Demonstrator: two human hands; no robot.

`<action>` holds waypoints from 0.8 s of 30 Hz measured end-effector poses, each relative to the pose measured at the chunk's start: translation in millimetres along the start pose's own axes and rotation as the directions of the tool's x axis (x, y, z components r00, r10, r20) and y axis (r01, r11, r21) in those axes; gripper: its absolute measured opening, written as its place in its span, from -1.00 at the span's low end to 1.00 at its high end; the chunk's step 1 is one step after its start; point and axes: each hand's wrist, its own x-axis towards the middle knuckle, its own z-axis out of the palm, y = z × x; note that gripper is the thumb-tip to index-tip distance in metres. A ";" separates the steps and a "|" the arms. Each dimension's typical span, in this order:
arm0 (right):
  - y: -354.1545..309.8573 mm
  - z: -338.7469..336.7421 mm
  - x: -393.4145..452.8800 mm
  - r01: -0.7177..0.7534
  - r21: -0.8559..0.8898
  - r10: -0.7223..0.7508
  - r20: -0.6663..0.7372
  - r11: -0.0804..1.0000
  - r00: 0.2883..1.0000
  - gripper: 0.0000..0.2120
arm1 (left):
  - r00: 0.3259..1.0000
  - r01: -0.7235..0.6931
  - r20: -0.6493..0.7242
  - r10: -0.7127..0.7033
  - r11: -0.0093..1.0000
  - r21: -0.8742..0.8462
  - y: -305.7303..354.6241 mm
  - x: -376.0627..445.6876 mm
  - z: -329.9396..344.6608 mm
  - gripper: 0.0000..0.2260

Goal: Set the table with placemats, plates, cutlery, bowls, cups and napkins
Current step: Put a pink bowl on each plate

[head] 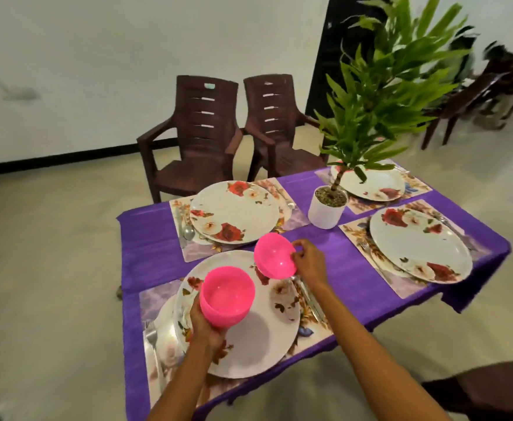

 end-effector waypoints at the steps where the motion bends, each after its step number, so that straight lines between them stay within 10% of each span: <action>1: 0.8 10.5 5.5 -0.029 0.002 0.029 0.014 1.000 0.999 -0.76 | 1.000 -0.016 0.004 0.016 1.000 -0.022 5.2 -0.3 5.5 -0.77; 16: 5.1 74.4 35.2 -0.094 -0.116 0.114 0.183 0.989 0.976 -0.74 | 0.992 -0.071 0.100 0.075 0.997 -0.042 34.6 60.4 38.8 -0.73; 24: -1.9 16.6 49.7 0.013 0.172 -0.017 0.022 0.985 1.000 -0.77 | 0.985 -0.002 0.171 -0.009 0.998 0.065 -5.6 68.8 96.5 -0.73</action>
